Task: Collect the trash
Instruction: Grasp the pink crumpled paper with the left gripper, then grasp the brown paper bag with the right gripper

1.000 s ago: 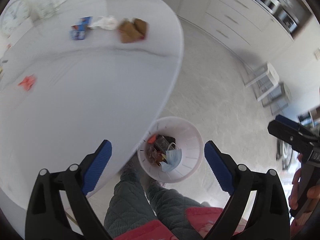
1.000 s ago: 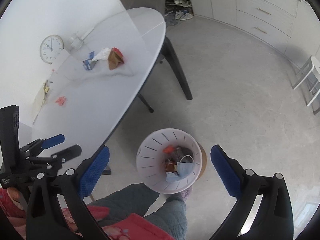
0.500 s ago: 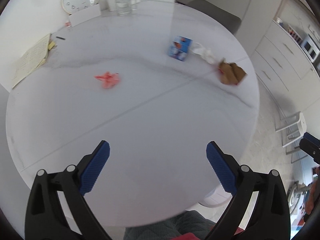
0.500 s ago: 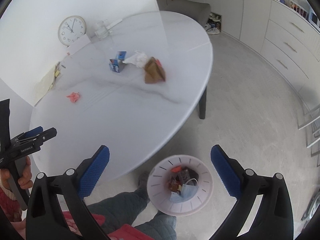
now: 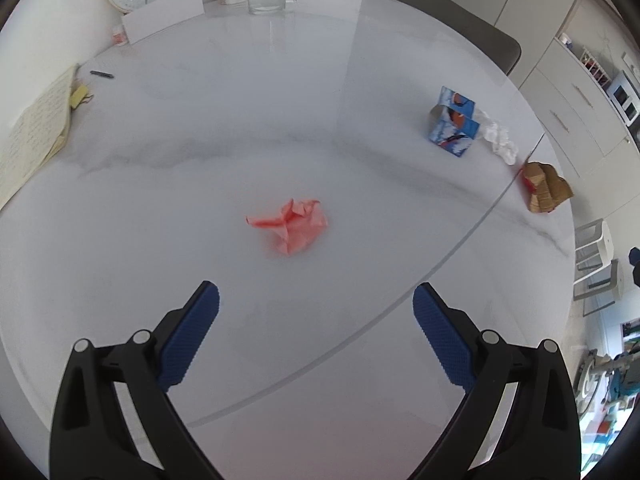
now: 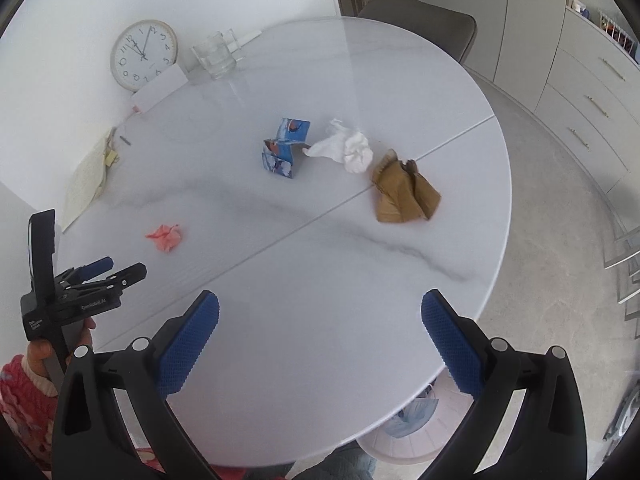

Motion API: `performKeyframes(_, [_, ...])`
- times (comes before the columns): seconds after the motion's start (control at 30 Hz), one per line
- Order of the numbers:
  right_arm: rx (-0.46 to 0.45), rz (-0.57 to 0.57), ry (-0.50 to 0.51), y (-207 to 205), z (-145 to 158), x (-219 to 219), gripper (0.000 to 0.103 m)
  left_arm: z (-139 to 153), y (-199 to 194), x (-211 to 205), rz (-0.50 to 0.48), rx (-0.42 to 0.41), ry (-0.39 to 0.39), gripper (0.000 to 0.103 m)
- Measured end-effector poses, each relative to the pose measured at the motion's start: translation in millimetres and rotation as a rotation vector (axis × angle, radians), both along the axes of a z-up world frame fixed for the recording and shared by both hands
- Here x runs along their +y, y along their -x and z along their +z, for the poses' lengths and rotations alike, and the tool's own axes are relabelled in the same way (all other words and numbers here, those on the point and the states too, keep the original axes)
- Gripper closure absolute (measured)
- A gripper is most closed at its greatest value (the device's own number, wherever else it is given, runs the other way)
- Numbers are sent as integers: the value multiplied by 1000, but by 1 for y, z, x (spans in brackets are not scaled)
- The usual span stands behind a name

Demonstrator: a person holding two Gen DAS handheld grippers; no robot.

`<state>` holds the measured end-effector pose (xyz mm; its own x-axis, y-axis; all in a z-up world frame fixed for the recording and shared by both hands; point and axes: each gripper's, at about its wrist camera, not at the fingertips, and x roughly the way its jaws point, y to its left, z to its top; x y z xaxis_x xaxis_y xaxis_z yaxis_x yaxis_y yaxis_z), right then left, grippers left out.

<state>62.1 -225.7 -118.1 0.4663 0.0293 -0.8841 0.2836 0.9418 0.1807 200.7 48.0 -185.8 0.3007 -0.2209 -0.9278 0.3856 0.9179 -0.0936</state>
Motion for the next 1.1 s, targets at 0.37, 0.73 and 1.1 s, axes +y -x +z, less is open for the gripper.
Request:
performKeyframes(0.37, [59,-38,105,-30,-8,25,2,-41,-45,-6,-62,100,21,20])
performKeyframes(0.73, [78,-95,107,-28,-17,10,2,-56,-53,-17,-53,114,-4,54])
performKeyframes(1.1, [93,-104,114,-32,-31,-38,2,-49,-53,-34,-35,105,-24,79])
